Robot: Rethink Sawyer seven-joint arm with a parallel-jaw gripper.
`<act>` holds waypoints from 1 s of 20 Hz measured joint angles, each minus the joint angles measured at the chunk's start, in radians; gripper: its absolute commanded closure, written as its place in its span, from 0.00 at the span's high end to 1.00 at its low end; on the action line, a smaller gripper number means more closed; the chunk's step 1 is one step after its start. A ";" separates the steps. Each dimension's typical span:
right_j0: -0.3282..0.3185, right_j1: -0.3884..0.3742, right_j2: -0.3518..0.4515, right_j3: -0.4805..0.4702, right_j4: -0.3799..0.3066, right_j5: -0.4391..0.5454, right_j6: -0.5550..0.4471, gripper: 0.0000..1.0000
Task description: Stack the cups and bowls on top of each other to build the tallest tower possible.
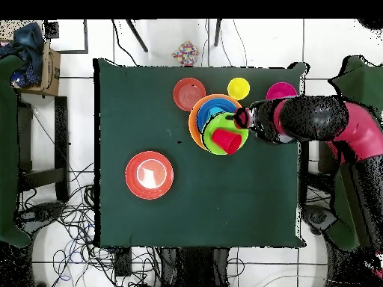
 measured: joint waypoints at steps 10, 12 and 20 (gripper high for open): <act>0.031 0.001 -0.013 -0.104 0.034 0.020 0.000 1.00; 0.039 0.002 -0.021 -0.127 0.034 0.021 0.000 1.00; 0.093 0.047 -0.087 -0.238 0.031 0.021 0.000 1.00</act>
